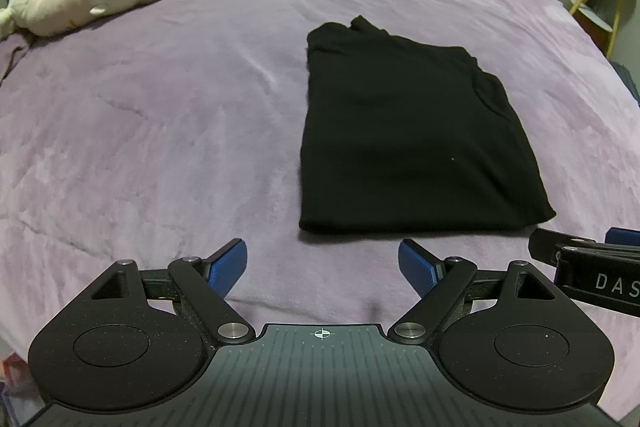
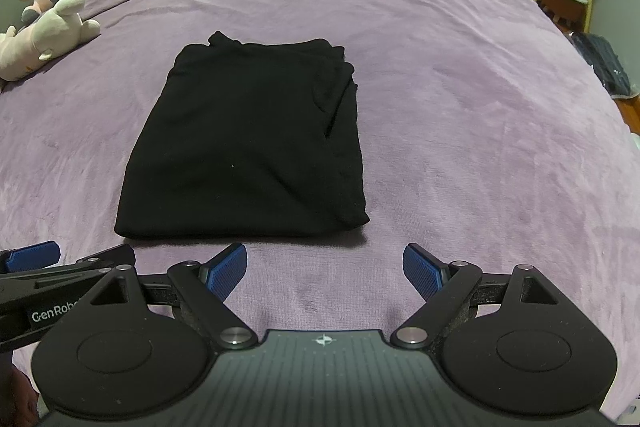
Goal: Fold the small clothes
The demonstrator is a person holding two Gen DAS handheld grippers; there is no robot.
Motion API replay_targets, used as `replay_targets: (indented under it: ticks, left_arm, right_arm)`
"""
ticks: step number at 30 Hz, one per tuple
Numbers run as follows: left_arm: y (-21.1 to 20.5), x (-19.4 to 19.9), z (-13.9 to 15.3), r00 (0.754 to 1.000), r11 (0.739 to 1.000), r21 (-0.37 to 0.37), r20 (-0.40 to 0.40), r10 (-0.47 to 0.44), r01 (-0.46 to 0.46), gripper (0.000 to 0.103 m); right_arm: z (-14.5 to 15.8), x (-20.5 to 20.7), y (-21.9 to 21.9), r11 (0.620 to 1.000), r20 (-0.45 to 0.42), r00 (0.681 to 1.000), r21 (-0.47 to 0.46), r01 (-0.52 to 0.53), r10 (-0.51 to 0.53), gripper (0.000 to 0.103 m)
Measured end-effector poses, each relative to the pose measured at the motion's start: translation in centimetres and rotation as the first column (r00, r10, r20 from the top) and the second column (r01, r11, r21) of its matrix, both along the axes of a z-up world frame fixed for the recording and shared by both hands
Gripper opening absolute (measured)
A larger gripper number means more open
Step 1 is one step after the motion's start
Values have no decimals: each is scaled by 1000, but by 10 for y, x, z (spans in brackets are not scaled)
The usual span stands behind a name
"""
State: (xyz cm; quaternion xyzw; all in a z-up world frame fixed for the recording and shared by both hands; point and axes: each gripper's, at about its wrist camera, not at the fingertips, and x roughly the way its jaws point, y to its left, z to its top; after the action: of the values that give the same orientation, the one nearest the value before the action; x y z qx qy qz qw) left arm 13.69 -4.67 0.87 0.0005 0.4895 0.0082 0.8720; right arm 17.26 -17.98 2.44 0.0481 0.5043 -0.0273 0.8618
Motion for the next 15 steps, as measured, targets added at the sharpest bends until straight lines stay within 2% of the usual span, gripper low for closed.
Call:
replay_targets:
  ticks: [15]
  left_arm:
    - [-2,0,1,1000,1000,7,6,-12,12,88]
  right_arm:
    - [0,1,2,1000,0,1000,-5,4,-4,86]
